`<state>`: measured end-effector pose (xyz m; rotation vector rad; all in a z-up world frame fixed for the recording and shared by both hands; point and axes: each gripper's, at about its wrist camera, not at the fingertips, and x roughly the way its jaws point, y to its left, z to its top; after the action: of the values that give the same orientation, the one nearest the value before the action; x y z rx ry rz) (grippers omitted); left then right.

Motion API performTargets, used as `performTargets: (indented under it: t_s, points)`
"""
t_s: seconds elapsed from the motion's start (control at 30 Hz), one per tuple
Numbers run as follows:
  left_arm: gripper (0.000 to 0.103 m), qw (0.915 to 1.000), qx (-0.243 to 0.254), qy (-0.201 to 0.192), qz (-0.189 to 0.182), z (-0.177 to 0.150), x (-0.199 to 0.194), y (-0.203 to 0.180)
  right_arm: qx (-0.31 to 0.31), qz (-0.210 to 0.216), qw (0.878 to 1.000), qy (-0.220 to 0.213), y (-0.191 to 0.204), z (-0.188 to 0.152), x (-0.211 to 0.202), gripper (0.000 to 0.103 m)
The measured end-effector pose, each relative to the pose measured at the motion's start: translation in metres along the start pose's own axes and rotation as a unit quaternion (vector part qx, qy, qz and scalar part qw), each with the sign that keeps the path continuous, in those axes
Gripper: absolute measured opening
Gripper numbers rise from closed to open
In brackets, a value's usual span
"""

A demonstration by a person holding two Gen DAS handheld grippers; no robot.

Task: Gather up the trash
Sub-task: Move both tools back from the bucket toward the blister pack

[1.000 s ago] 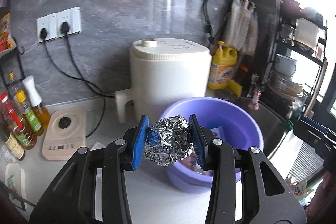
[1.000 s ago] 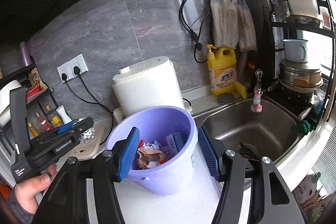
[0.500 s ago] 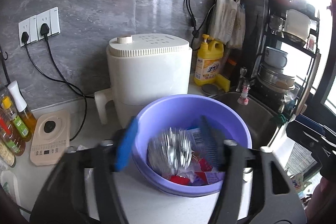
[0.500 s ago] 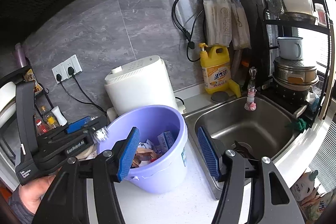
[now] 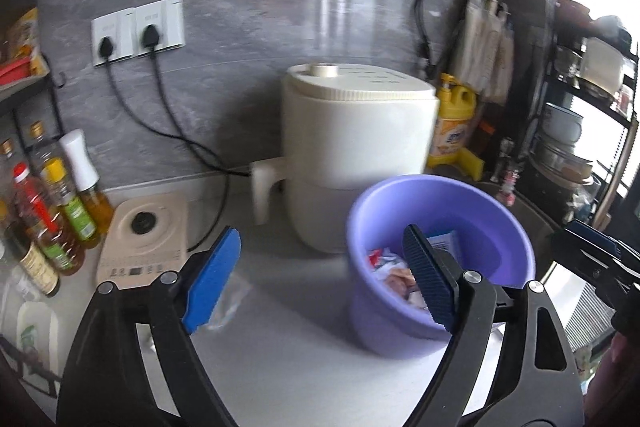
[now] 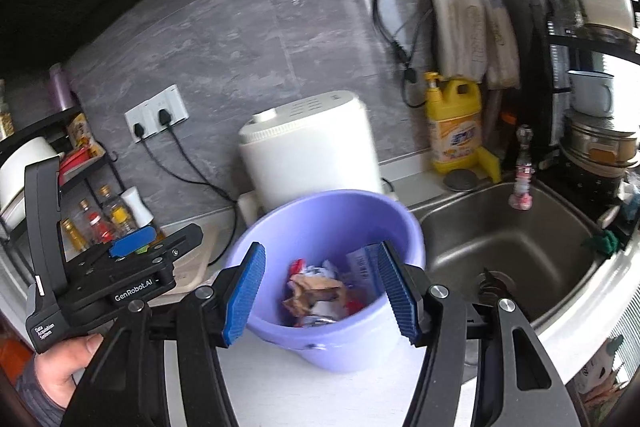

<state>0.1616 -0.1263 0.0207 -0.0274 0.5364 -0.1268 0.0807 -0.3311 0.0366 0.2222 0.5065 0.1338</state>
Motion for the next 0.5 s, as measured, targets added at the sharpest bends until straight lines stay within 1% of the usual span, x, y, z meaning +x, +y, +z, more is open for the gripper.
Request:
performTargets:
  t_s: [0.27, 0.5]
  points:
    - [0.085, 0.9983, -0.031, 0.000, 0.049, -0.012, -0.015, 0.046, -0.021, 0.045, 0.999, 0.013, 0.036, -0.002, 0.015, 0.059]
    - [0.085, 0.9942, -0.056, 0.006, 0.091, -0.027, -0.028, 0.085, -0.044, 0.084, 0.995, 0.032, 0.070, -0.014, 0.032, 0.060]
